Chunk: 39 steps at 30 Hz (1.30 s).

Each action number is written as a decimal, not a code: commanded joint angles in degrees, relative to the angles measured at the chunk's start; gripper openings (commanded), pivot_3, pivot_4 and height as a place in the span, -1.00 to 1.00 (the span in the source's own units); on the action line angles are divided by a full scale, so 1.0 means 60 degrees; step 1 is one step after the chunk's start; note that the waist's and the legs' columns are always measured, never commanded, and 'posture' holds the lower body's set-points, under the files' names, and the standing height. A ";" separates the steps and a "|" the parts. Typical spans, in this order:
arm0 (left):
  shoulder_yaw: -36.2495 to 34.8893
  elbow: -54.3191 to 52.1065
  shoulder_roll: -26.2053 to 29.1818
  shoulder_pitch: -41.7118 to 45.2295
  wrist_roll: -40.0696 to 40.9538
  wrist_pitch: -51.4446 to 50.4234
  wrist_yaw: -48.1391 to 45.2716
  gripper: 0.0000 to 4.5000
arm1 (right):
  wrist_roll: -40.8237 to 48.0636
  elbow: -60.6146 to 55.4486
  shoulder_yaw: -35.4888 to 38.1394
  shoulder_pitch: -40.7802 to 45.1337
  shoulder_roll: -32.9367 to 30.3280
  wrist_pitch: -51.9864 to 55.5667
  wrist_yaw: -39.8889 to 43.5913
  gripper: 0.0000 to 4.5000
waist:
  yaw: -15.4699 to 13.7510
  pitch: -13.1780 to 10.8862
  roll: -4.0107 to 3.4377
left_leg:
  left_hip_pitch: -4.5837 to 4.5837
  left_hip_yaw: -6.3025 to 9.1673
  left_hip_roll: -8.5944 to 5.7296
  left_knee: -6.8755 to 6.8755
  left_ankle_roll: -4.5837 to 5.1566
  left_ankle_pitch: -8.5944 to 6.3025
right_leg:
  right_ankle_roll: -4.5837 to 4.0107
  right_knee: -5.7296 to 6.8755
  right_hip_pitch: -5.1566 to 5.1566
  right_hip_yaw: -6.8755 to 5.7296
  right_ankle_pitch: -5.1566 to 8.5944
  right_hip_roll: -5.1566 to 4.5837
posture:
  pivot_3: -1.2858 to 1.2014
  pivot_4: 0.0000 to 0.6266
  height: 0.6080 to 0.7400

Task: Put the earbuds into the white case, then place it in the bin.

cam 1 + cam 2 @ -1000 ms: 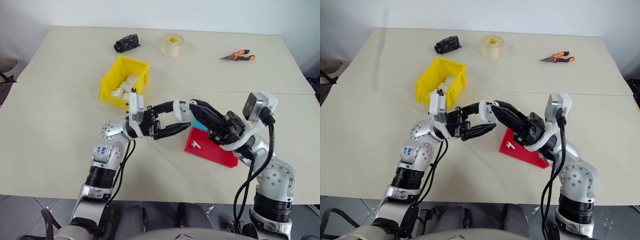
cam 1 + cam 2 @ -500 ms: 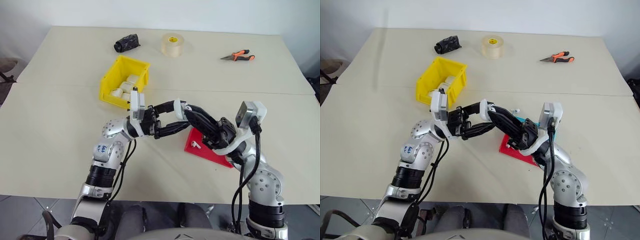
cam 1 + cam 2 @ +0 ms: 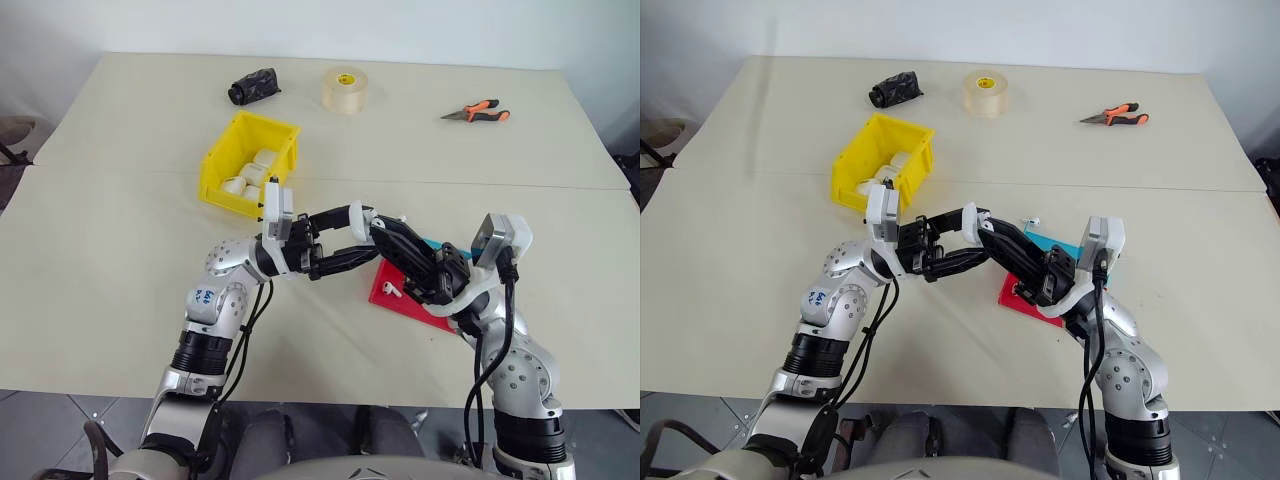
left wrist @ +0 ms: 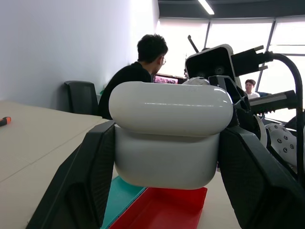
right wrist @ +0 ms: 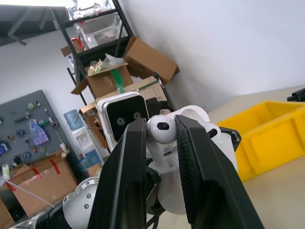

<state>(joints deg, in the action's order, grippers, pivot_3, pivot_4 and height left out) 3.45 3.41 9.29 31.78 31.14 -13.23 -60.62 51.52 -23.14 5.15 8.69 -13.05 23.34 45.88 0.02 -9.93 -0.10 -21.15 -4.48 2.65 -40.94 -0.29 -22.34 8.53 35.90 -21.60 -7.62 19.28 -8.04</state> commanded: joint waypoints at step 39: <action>0.1692 0.0878 0.1699 0.0926 -0.3749 0.3059 -0.0501 0.25 | -0.0570 -0.0848 -0.0397 0.2029 -0.4561 0.2588 0.1039 -0.98 | -0.0260 -0.0001 0.0002 | -0.0006 -0.0007 -0.0001 -0.0010 0.0001 -0.0001 | 0.0000 -0.0006 0.0001 0.0000 0.0000 -0.0002 | 0.03 -0.52 1.00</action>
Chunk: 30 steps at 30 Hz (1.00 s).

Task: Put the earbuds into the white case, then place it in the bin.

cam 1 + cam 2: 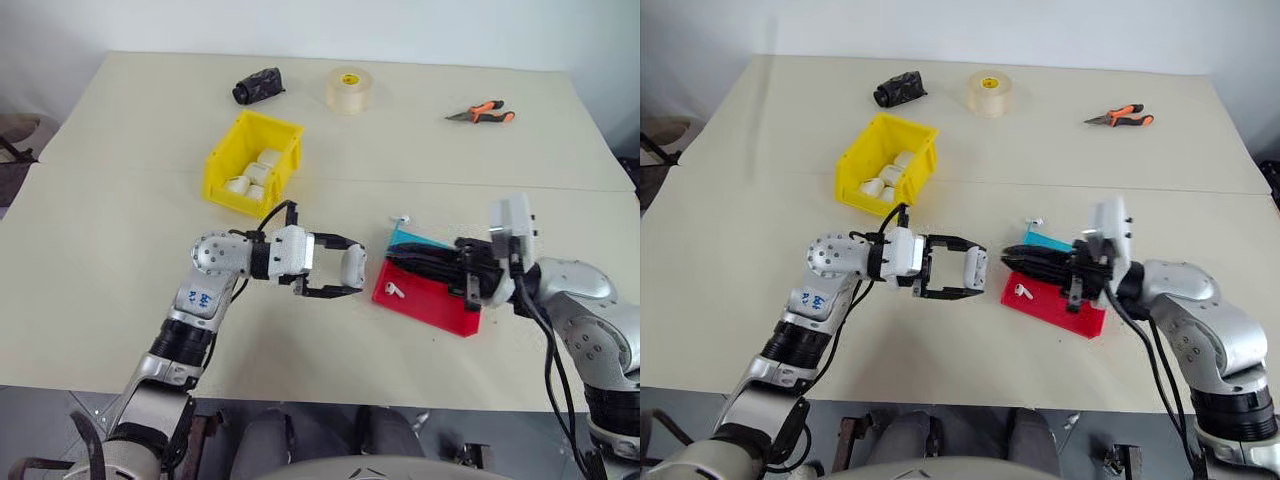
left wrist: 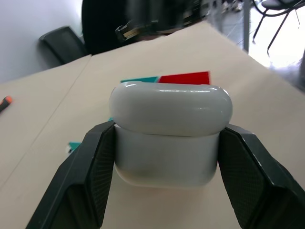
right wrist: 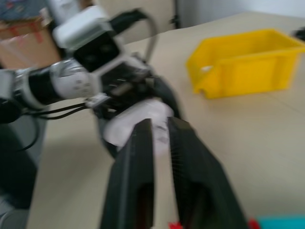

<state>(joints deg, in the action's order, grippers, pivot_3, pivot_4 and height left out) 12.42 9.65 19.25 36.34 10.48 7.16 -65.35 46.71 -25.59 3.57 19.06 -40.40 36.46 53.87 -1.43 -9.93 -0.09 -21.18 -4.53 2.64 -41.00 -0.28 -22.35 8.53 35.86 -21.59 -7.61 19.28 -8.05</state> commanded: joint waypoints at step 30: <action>-0.1009 -0.2036 0.1102 -0.1495 0.1419 -0.1619 0.0154 0.25 | -0.1050 0.1630 0.1125 -0.1353 0.0330 -0.1756 0.0357 -0.82 | 0.0007 -0.0001 0.0001 | 0.0001 0.0001 0.0004 0.0005 0.0000 0.0000 | 0.0000 0.0001 -0.0002 -0.0002 0.0000 0.0001 | 0.03 -0.52 1.00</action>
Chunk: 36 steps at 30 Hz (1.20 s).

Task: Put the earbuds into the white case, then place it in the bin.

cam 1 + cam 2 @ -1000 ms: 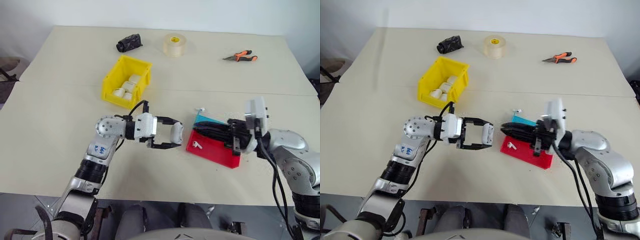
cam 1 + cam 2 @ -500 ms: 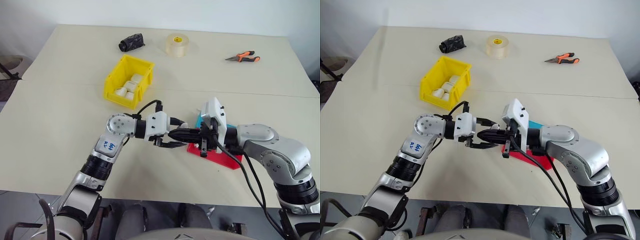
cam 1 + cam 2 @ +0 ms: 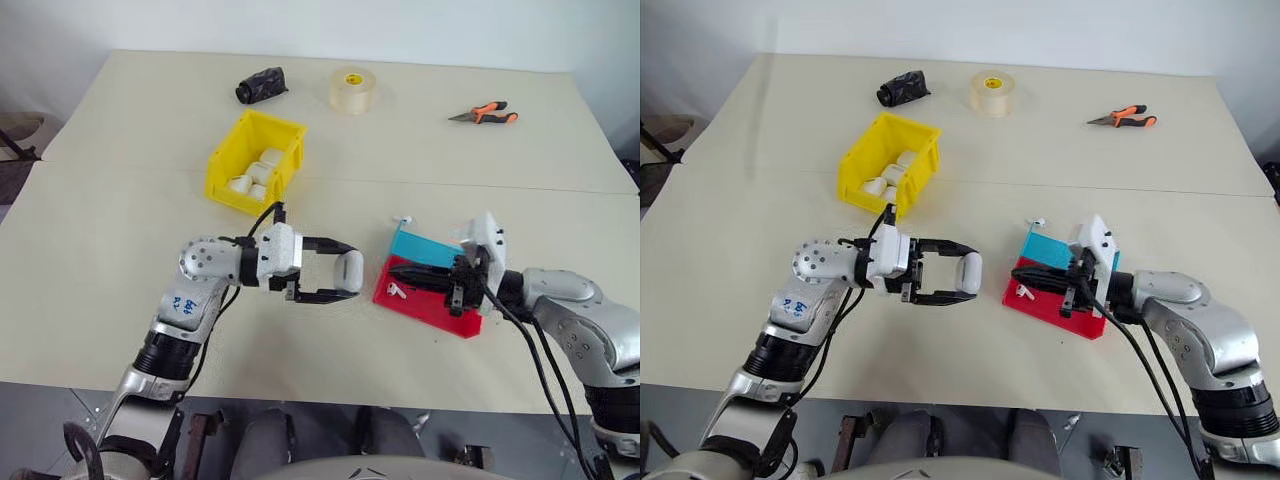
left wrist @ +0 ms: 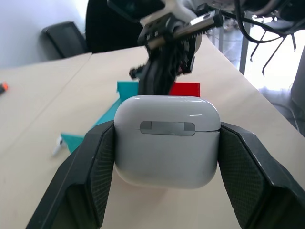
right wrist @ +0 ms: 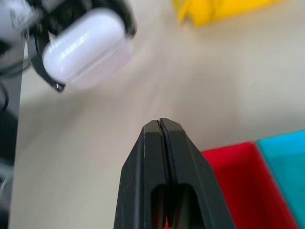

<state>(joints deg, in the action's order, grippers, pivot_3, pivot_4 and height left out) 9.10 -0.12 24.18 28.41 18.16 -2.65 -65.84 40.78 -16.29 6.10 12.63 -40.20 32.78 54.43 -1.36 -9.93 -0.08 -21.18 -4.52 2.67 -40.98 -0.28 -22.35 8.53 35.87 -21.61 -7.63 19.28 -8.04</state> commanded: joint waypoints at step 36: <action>-0.2251 0.7424 0.0639 0.4315 -0.2011 0.1194 0.4604 0.91 | -0.0155 -0.0866 0.1449 -0.1008 0.1260 -0.3361 -0.0464 1.00 | 0.0030 -0.0002 0.0004 | 0.0006 -0.0016 -0.0006 0.0009 -0.0001 0.0000 | 0.0000 0.0007 -0.0007 -0.0007 0.0000 0.0003 | 0.03 -0.52 1.00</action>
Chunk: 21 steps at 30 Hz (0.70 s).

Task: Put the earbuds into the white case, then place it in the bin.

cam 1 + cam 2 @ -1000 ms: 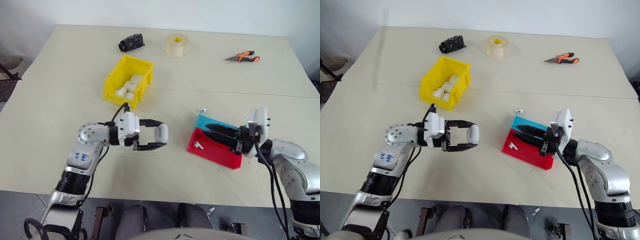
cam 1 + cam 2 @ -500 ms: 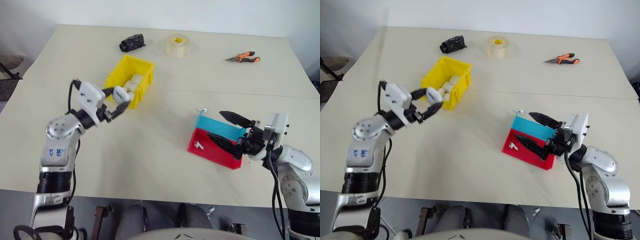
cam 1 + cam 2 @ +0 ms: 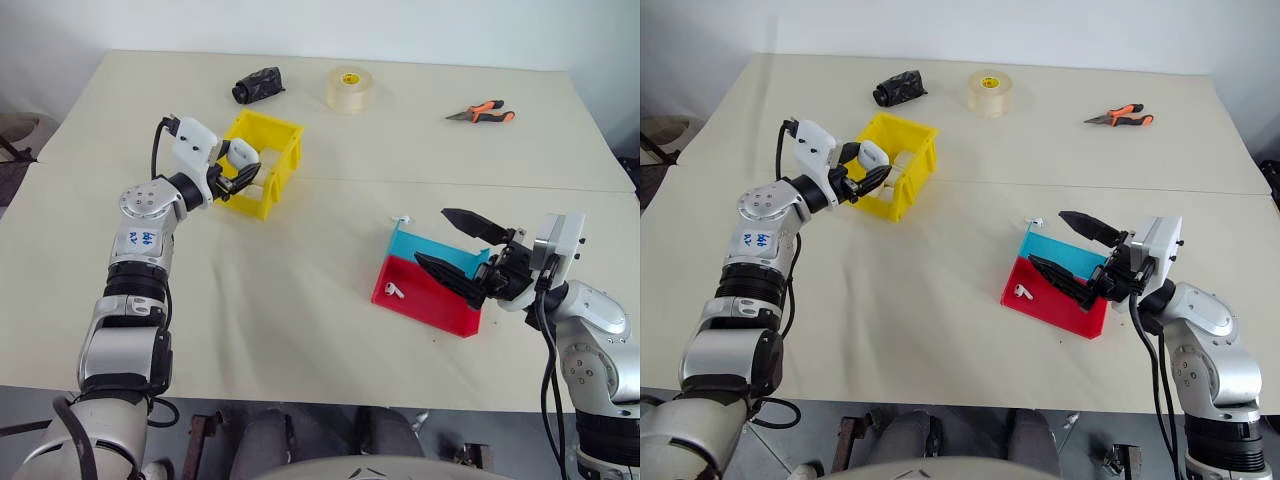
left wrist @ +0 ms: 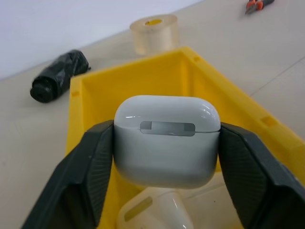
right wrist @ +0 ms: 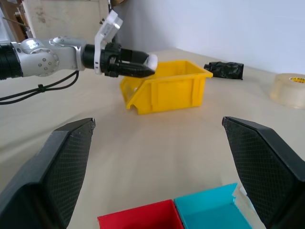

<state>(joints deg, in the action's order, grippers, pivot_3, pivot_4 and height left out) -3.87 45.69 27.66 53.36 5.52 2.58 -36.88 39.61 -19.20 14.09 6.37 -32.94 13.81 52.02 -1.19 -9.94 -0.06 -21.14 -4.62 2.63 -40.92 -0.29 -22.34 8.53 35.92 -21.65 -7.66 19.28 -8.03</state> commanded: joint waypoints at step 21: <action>-0.1727 -0.7508 0.2357 -0.6833 0.2883 0.0903 -0.4686 0.98 | -0.1037 0.1292 -0.0361 0.0298 -0.1226 -0.0933 0.2416 1.00 | 0.0035 -0.0003 -0.0007 | 0.0006 0.0007 0.0007 -0.0010 0.0001 -0.0001 | -0.0001 0.0006 0.0005 0.0014 0.0000 -0.0009 | 0.03 -0.52 1.00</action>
<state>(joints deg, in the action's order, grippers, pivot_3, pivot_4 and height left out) -12.67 3.36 41.42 12.66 22.13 5.68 -65.30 33.67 -12.09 11.24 8.83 -39.05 9.69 64.43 -0.98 -9.96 -0.10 -21.11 -4.58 2.67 -40.99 -0.28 -22.35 8.53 35.94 -21.61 -7.58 19.28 -8.08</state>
